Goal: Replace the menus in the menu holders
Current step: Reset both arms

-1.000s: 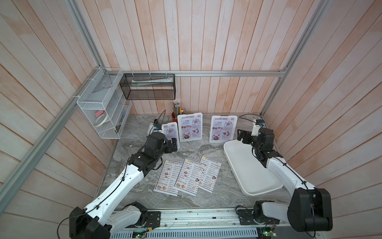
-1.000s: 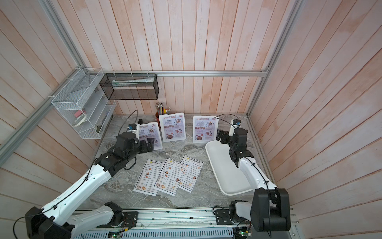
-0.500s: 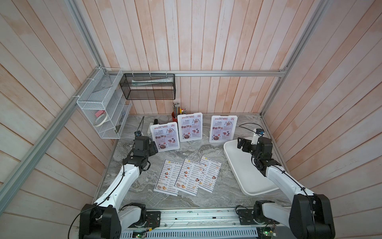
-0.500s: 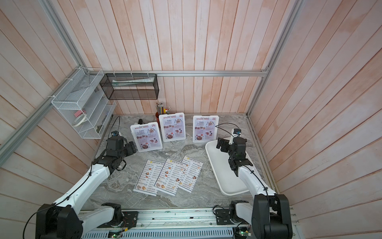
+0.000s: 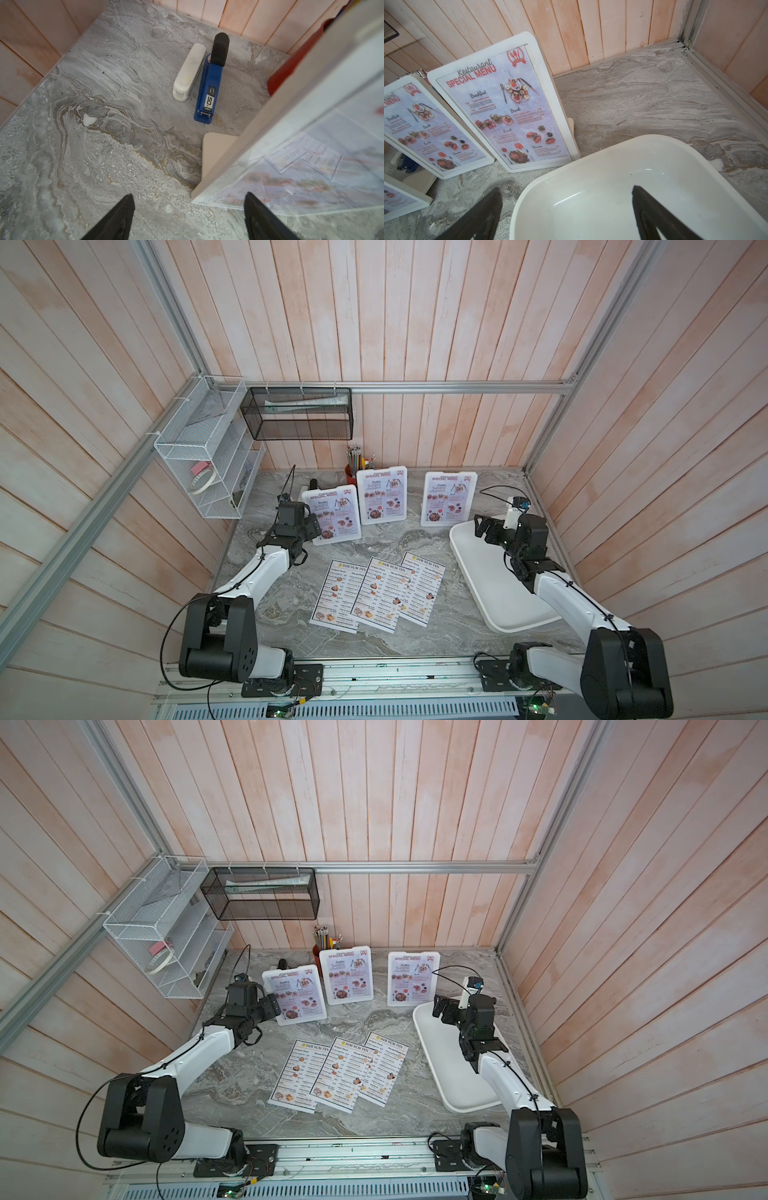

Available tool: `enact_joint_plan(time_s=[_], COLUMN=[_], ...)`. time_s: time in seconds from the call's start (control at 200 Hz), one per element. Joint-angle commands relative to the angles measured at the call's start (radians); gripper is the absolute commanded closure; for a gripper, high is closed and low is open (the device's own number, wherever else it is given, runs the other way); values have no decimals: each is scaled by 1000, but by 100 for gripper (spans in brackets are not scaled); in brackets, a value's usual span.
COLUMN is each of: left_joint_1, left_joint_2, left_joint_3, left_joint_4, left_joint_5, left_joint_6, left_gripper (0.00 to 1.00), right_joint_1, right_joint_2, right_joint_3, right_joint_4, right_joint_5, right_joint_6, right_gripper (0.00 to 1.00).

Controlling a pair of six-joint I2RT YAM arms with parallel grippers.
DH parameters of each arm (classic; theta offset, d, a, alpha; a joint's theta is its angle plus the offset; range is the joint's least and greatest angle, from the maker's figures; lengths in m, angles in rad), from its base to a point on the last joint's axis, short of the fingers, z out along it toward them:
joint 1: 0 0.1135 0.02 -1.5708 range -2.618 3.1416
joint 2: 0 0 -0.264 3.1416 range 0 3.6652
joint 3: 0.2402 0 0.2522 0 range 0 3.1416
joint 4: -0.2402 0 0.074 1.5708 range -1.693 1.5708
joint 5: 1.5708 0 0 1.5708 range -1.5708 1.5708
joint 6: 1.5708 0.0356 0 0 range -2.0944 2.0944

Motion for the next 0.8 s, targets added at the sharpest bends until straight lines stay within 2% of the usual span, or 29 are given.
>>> enact_joint_plan(time_s=[0.0, 0.285, 0.425, 0.55, 0.62, 0.71, 0.795], left_joint_1=[16, 36, 36, 41, 40, 41, 53], left_joint_2=[33, 82, 38, -28, -85, -139, -164], left_joint_3=[29, 47, 23, 8, -22, -75, -180], left_joint_4=[38, 55, 55, 24, 47, 119, 282], left_joint_5=[5, 42, 36, -5, -62, -191, -241], left_joint_6=[11, 23, 8, 1, 0, 56, 224], left_gripper=[15, 16, 16, 10, 3, 0, 0], right_joint_1=[2, 3, 1, 1, 1, -8, -28], right_joint_2=[-1, 2, 2, 1, -12, -51, -97], right_joint_3=[43, 58, 59, 48, 31, -21, -104], right_joint_4=[-6, -20, -29, -28, -11, 57, 164], right_joint_5=[-14, -26, -26, -8, 43, 116, 138], right_joint_6=[-3, -6, -11, -41, -66, -94, -147], right_gripper=[2, 2, 2, 2, 2, 2, 2])
